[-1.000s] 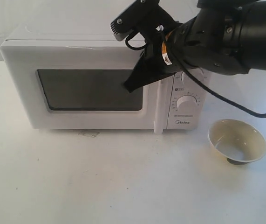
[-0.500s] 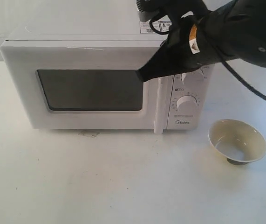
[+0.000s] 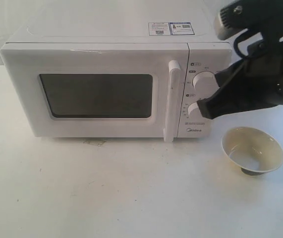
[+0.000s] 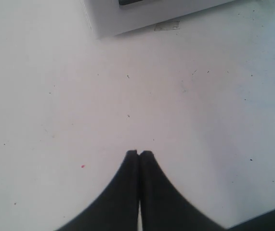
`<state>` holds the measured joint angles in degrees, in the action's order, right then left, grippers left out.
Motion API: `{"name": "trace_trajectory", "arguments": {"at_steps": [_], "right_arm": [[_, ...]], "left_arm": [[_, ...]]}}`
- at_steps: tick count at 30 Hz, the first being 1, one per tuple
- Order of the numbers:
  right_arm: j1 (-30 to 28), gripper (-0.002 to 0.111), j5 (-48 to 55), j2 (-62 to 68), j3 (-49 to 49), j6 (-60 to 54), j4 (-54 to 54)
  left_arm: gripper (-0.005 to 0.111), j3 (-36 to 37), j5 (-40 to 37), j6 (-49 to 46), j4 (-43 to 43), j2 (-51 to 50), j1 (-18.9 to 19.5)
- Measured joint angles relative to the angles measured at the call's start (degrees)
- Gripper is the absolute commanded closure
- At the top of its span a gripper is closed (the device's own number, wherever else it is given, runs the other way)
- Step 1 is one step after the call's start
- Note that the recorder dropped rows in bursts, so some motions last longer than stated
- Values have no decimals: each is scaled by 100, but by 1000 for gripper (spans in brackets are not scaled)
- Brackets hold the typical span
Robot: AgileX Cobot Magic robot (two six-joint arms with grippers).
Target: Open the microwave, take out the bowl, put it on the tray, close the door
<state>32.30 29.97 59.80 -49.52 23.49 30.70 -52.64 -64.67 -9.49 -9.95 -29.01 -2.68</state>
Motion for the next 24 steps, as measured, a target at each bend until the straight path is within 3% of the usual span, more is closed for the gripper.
{"name": "trace_trajectory", "arguments": {"at_steps": [24], "right_arm": [[0,108,22,-370,12,-10,97]], "left_arm": [[107,0,0,0,0,0,0]]}}
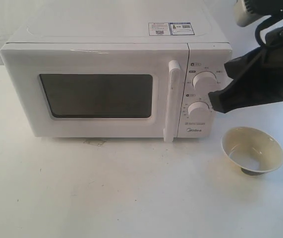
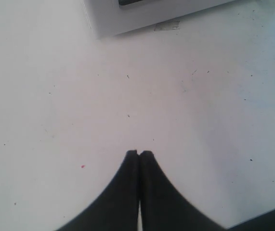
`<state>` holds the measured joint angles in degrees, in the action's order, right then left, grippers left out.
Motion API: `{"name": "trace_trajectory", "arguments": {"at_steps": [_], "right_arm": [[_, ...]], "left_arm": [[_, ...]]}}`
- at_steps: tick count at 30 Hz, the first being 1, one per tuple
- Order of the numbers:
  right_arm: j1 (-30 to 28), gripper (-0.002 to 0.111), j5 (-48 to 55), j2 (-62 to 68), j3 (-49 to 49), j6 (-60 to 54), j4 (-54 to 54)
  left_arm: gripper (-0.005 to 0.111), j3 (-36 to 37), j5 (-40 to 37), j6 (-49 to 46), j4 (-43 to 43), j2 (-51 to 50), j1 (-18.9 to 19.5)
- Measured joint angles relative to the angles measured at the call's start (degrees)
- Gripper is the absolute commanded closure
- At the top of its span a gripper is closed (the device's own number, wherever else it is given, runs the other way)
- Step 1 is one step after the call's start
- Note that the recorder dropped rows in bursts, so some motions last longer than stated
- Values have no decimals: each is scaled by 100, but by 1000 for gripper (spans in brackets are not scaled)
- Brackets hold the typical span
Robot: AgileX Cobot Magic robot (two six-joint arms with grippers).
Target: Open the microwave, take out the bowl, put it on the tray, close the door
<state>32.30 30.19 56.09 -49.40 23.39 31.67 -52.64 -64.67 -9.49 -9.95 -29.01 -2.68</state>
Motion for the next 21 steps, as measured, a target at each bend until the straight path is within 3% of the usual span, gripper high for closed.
{"name": "trace_trajectory", "arguments": {"at_steps": [7,13,16,21], "right_arm": [[-312,108,-511,-452,523,32,134],[-1195,108,-2001,-1234,1412,214,134],[-2185,108,-3388,-2232,2537,313,122],[-2509,108,-3648,-3124,3388,472,122]], "left_arm": [[107,0,0,0,0,0,0],[107,0,0,0,0,0,0],[107,0,0,0,0,0,0],[107,0,0,0,0,0,0]]}}
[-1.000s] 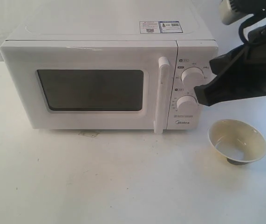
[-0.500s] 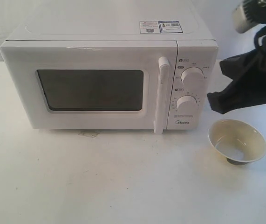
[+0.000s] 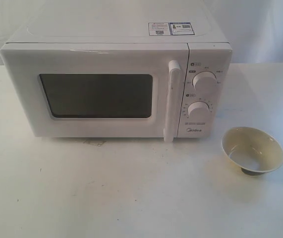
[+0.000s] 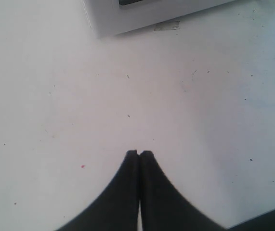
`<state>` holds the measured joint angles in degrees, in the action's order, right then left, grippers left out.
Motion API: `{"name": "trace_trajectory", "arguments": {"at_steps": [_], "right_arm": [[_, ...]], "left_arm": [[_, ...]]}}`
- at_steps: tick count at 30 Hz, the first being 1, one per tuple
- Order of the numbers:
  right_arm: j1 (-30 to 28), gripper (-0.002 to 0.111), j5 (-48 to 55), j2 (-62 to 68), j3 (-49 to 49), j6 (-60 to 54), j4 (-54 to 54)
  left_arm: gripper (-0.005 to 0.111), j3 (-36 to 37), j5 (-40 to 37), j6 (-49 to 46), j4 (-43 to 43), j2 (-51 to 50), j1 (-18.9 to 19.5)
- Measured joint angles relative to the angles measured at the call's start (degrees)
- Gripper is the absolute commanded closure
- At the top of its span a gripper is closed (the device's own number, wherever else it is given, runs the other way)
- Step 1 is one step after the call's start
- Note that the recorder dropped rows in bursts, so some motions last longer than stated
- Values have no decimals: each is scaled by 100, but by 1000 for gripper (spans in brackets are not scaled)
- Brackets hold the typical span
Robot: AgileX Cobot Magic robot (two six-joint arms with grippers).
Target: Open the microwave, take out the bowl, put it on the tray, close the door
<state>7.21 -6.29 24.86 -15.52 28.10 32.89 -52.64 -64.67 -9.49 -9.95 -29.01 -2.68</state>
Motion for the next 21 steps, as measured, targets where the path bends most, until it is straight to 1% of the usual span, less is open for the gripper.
{"name": "trace_trajectory", "arguments": {"at_steps": [3,5,8,10,15,17,21], "right_arm": [[104,108,37,-112,75,-17,0],[252,108,61,-207,75,-201,10],[304,108,72,-231,75,-438,-92],[304,108,98,-231,75,-780,-438],[304,108,42,-231,161,-1959,-1944],[304,108,-130,-231,293,-2190,-2232],[304,108,-395,-246,544,-2378,-2463]], "left_arm": [[107,0,0,0,0,0,0],[107,0,0,0,0,0,0],[107,0,0,0,0,0,0],[107,0,0,0,0,0,0],[107,0,0,0,0,0,0],[107,0,0,0,0,0,0],[107,0,0,0,0,0,0]]}}
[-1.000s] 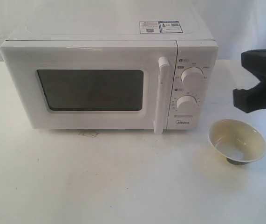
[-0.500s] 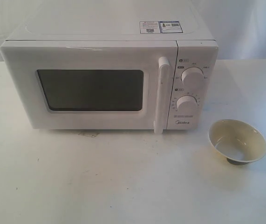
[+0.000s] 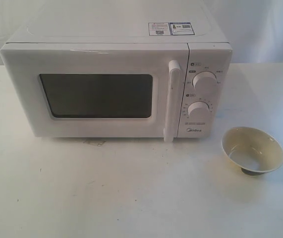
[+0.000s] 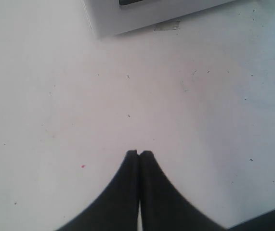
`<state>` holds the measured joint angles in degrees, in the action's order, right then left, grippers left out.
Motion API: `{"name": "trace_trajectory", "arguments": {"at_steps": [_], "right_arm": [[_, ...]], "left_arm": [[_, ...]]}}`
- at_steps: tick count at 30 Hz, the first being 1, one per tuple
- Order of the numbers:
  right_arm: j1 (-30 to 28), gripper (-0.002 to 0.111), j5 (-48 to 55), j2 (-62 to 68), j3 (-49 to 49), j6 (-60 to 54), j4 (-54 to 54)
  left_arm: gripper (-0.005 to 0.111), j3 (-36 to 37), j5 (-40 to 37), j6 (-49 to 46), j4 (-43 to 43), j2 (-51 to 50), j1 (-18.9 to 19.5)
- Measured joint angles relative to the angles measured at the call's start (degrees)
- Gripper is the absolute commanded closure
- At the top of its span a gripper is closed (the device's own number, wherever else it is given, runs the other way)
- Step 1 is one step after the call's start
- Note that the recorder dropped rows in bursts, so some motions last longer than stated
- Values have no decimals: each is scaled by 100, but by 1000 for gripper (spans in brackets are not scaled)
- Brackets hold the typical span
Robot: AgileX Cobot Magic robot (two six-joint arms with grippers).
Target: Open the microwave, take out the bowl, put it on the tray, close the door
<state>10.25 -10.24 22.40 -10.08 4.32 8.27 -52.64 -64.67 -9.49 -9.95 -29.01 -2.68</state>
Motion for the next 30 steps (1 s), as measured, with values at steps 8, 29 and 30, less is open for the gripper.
{"name": "trace_trajectory", "arguments": {"at_steps": [8,29,30], "right_arm": [[0,108,-103,-279,465,-652,-519],[-499,108,1400,-1608,781,-857,-708],[-571,108,1462,-1720,840,-833,-708]], "left_arm": [[107,0,0,0,12,0,0],[107,0,0,0,12,0,0],[107,0,0,0,12,0,0]]}}
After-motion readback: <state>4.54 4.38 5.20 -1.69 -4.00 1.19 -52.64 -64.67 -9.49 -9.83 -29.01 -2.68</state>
